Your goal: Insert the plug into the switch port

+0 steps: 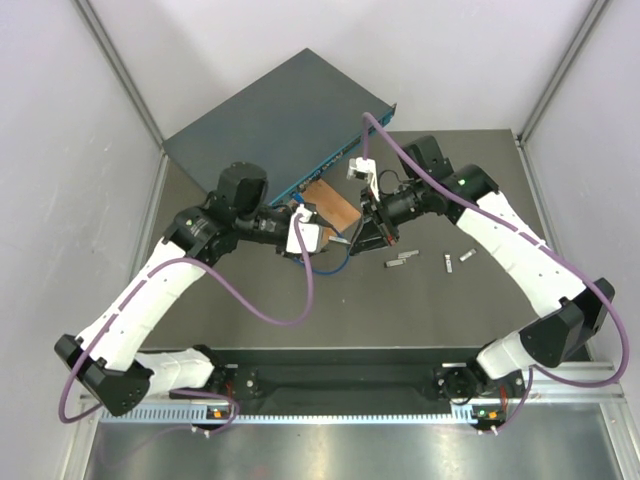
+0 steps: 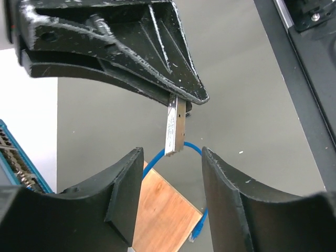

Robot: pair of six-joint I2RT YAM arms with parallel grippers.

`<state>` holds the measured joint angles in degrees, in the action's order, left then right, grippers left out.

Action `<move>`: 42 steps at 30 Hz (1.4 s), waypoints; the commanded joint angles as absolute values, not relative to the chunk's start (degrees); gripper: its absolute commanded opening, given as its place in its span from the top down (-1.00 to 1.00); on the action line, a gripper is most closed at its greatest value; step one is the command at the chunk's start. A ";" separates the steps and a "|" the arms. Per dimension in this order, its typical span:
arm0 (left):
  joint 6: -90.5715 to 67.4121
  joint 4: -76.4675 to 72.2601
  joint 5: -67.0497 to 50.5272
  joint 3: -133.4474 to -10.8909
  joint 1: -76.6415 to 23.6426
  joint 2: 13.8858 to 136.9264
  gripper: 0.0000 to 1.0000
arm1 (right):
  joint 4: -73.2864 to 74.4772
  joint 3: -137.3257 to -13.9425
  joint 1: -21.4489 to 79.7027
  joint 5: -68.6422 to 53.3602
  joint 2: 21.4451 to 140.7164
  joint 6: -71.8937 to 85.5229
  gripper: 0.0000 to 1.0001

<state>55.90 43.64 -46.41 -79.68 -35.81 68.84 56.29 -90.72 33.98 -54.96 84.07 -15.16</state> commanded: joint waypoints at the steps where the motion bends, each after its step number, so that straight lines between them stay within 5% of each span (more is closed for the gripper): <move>1: 58.88 41.49 -45.00 -78.66 -37.18 67.68 -0.05 | 55.28 -90.62 34.28 -58.27 84.20 -14.33 1.00; 15: 59.23 37.09 -39.83 -76.21 -41.65 67.59 0.19 | 54.05 -90.26 34.63 -60.46 85.43 -10.99 0.99; 20: 59.24 36.21 -37.35 -75.85 -42.89 67.76 0.73 | 53.61 -91.06 34.63 -61.61 85.26 -10.98 0.98; 21: 58.37 35.95 -37.35 -75.85 -42.98 67.76 0.84 | 53.53 -91.05 34.63 -60.48 85.17 -11.42 0.84; 23: 55.73 36.03 -37.70 -75.85 -42.98 67.59 1.00 | 53.35 -90.44 34.54 -58.37 83.77 -13.52 0.11; 25: 51.80 36.21 -38.41 -76.11 -42.98 67.33 1.00 | 52.48 -89.31 34.28 -54.78 81.58 -14.50 -0.25; 27: 48.71 36.39 -38.93 -76.20 -42.89 67.15 1.00 | 50.64 -87.72 32.97 -52.57 79.55 -15.12 -0.36; 31: 34.86 35.69 -40.16 -76.82 -42.89 66.88 1.00 | 40.55 -81.06 27.87 -45.73 70.96 -15.64 -0.98; 37: 4.36 33.83 -38.33 -79.27 -42.89 71.61 1.00 | 30.24 -74.79 26.19 -31.74 60.03 -26.53 -1.00; 42: -14.63 37.46 -44.45 -85.52 -41.49 78.23 1.00 | 37.95 -76.91 26.80 -35.84 56.61 -44.96 -0.99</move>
<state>3.66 37.95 -39.59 -83.13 -42.50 76.23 37.01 -75.31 26.22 -35.38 57.84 -30.79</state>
